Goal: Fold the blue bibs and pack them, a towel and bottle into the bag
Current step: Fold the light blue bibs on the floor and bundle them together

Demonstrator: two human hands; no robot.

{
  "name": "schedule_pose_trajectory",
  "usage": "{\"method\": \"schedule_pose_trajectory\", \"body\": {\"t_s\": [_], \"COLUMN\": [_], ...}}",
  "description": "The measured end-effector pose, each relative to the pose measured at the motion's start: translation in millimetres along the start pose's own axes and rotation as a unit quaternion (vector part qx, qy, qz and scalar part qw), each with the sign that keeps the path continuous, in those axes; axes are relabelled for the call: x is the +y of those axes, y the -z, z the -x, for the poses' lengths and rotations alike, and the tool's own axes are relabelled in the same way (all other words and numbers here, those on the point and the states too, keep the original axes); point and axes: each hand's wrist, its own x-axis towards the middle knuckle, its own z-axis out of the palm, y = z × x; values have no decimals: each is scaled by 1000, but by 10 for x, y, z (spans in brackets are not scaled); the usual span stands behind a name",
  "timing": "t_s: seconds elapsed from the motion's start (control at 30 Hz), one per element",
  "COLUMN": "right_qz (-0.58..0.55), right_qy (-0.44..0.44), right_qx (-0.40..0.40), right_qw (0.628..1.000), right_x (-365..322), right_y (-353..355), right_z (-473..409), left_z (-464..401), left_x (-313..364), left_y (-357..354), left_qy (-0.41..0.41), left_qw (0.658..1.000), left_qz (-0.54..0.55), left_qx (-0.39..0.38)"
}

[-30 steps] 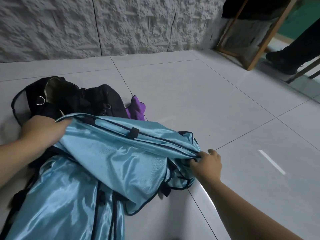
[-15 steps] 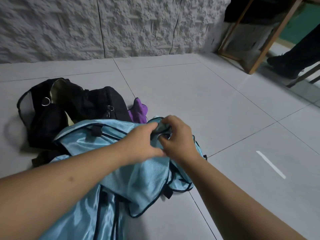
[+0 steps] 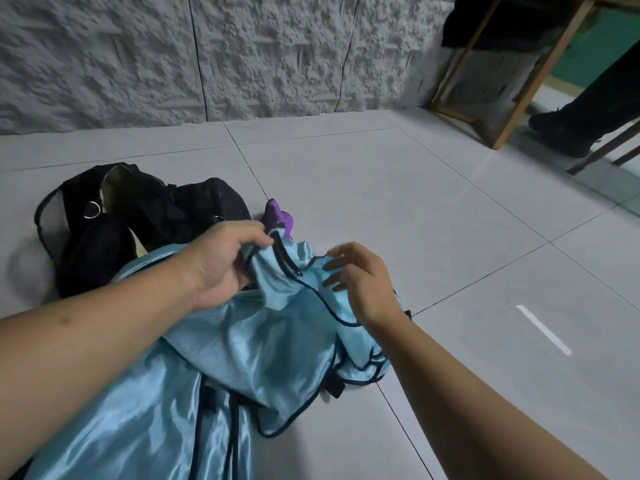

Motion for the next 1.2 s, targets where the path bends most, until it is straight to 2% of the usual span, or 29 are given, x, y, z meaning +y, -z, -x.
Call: {"method": "schedule_pose_trajectory", "body": {"t_s": [0.07,0.13,0.17,0.2,0.27,0.4,0.47,0.57,0.67,0.73,0.83,0.93,1.07,1.13,1.2], "right_qz": [185,340,398,447,498,455,470,513,597,617,588,507,232,97,19], "right_qy": [-38,-85,-100,-96,-57,4,70,147,82,20,-45,-83,-114,-127,-120], "right_qx": [-86,-234,-273,-279,-225,-142,-103,-63,-20,16,62,125,210,211,189], "right_qw": [978,907,870,844,836,879,874,843,798,787,805,849,943,964,974], "right_x": [168,352,448,548,707,747,722,736,635,568,466,279,-191,-451,-725], "right_y": [125,182,191,198,197,359,498,689,680,627,605,693,803,828,826], "right_z": [9,104,173,235,296,277,249,186,160,165,120,30,-55,-95,-115], "left_z": [23,47,59,41,27,65,108,145,224,289,380,460,529,545,568], "left_x": [120,211,244,254,283,425,552,742,890,950,1021,1084,1143,1158,1198], "left_y": [87,163,176,204,218,323,434,603,681,679,671,700,749,741,760], "left_qy": [0,-8,-19,-31,-56,-67,-65,-84,-112,-127,-134,-139,-163,-169,-179], "left_qw": [999,999,999,998,996,985,979,973,980,980,976,973,964,958,948], "left_qz": [32,44,45,44,31,71,100,116,38,-41,-94,-103,-73,-89,-132], "left_qx": [-2,5,16,36,63,144,165,183,163,149,145,149,199,215,228]}}
